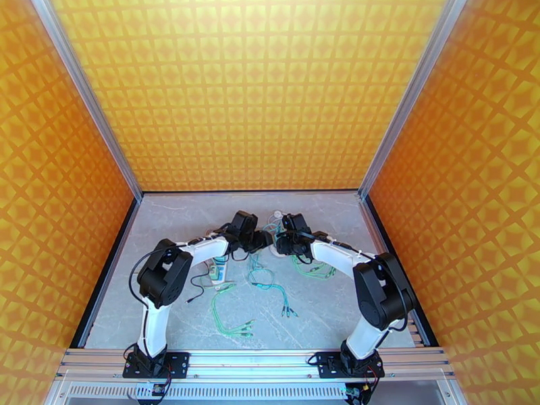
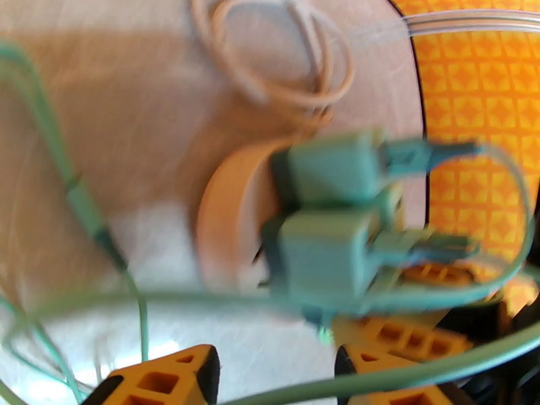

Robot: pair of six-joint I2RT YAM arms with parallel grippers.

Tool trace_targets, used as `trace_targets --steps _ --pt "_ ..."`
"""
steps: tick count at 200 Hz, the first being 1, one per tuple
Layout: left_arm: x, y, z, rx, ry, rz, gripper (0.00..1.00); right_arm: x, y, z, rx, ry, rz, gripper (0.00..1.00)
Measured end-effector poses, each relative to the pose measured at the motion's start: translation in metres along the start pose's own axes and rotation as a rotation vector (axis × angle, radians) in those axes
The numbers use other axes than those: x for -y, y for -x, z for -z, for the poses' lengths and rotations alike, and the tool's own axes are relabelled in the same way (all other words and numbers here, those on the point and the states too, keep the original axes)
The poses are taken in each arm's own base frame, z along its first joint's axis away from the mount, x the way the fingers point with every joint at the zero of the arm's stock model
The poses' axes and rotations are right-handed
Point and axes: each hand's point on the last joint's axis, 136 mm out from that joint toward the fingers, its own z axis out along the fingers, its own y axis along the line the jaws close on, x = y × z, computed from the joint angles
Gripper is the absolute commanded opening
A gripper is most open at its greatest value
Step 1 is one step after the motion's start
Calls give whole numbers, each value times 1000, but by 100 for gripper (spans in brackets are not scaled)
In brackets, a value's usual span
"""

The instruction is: Pull the plug off the socket

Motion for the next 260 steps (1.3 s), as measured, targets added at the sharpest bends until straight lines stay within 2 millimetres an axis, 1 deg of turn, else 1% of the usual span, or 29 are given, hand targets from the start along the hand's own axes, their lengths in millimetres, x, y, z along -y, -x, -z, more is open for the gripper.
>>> trace_targets --steps 25,45,59,89,100,153,197,233,260 --pt "19 11 3 21 -49 -24 53 -1 0 0 0 2 3 32" --pt "24 14 1 22 -68 -32 51 -1 -1 0 -1 2 3 31" --pt "19 11 -4 10 -61 -26 51 -2 -1 0 -1 2 3 31" --pt "-3 2 -17 -26 -19 3 51 -2 -1 0 -3 2 7 31" --pt "-8 0 -20 -37 -13 10 50 -1 -1 0 -4 -1 8 31" --pt "-8 0 -21 -55 4 4 48 -2 -3 0 -3 -22 26 30" --pt "-11 -2 -19 -79 43 8 48 -5 -5 1 5 -78 102 29" --pt "-12 -2 -18 -92 69 10 48 -6 -5 2 12 -105 145 25" --pt "-13 -2 -18 -98 84 8 48 -6 -5 2 11 -103 141 25"
